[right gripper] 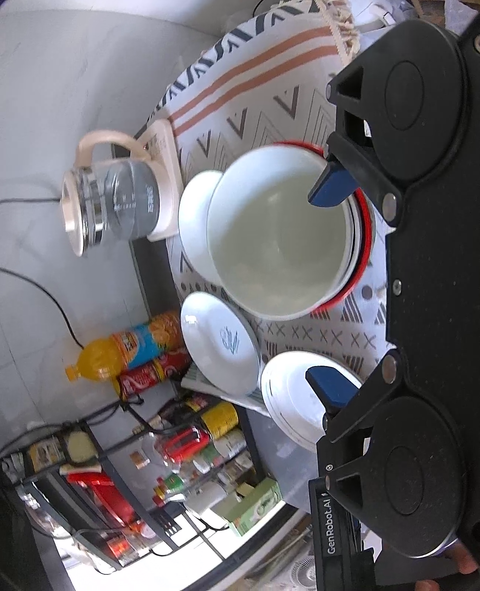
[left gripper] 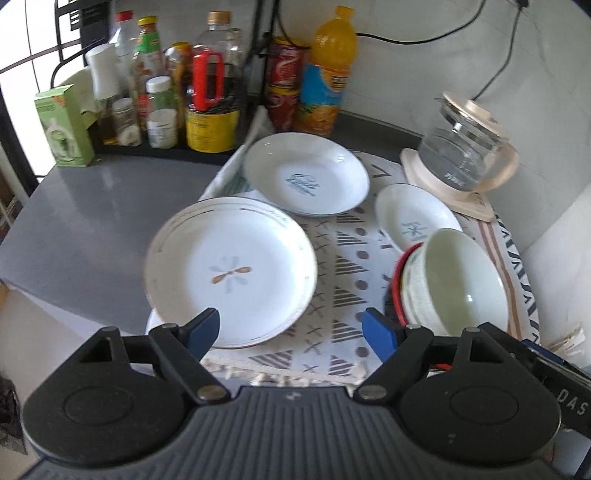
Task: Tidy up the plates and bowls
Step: 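Withdraw the right tool and move both tools toward the white Sweet plate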
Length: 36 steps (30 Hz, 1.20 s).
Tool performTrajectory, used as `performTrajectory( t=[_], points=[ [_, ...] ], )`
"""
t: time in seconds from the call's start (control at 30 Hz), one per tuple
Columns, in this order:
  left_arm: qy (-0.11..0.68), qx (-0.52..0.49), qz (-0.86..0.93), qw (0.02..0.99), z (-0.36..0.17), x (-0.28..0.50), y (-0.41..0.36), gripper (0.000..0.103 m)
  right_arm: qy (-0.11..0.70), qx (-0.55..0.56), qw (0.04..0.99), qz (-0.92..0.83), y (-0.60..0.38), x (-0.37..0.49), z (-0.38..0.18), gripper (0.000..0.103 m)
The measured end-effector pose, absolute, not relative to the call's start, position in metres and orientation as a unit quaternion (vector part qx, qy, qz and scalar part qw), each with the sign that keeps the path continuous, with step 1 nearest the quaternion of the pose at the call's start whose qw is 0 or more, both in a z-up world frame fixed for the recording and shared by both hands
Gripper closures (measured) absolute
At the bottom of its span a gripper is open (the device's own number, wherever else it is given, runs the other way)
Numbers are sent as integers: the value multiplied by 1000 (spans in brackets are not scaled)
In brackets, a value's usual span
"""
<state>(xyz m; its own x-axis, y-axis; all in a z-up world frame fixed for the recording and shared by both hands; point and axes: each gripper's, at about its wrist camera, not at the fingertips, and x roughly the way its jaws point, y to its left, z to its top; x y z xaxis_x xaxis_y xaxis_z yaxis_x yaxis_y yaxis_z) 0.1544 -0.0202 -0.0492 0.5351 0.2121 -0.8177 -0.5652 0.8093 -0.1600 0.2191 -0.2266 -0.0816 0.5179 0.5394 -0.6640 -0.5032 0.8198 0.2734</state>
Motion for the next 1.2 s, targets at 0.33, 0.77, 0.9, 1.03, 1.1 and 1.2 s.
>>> performTrajectory(
  t=[0.33,0.77,0.9,1.03,1.1,1.2],
  points=[
    [431,-212,243,843,-59,136,17,20,383,-7,868,315,-186,206,-79,6],
    [435,-212,227,845,-63,145,84,20,380,-35,872,306,-123,209,-82,4],
    [432,-217,224,846,-63,152,105,20,377,-35,874,305,-109,211,-85,4],
    [430,-224,218,847,-65,159,122,20,380,-38,875,298,-96,216,-87,4],
    [428,-228,215,848,-66,163,130,20,381,-38,876,292,-90,220,-89,4],
    [425,-231,209,850,-66,168,140,20,382,-35,878,285,-82,224,-90,4]
  ],
)
